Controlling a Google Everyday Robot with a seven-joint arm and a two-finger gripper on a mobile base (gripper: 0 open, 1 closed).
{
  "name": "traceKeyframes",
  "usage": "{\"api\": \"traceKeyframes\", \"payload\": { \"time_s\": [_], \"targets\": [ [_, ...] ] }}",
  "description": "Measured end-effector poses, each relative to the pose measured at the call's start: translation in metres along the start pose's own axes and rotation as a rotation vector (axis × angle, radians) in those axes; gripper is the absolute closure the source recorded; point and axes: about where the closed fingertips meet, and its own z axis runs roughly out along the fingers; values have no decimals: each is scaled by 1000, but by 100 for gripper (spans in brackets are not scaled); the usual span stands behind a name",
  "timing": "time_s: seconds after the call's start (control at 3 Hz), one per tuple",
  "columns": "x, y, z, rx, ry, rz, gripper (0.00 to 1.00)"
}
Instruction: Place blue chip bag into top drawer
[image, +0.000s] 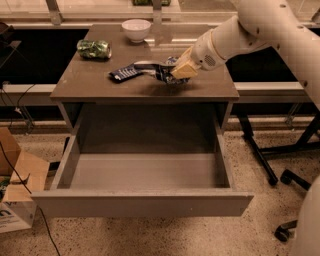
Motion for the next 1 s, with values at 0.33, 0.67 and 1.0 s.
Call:
{"api": "traceKeyframes", "payload": {
  "time_s": [0.33,0.67,1.0],
  "targets": [
    [-32,28,-20,-44,-46,-126,100],
    [-50,66,-38,-120,-76,-243,100],
    [-51,108,-40,-232,-128,-272,100]
  ]
}}
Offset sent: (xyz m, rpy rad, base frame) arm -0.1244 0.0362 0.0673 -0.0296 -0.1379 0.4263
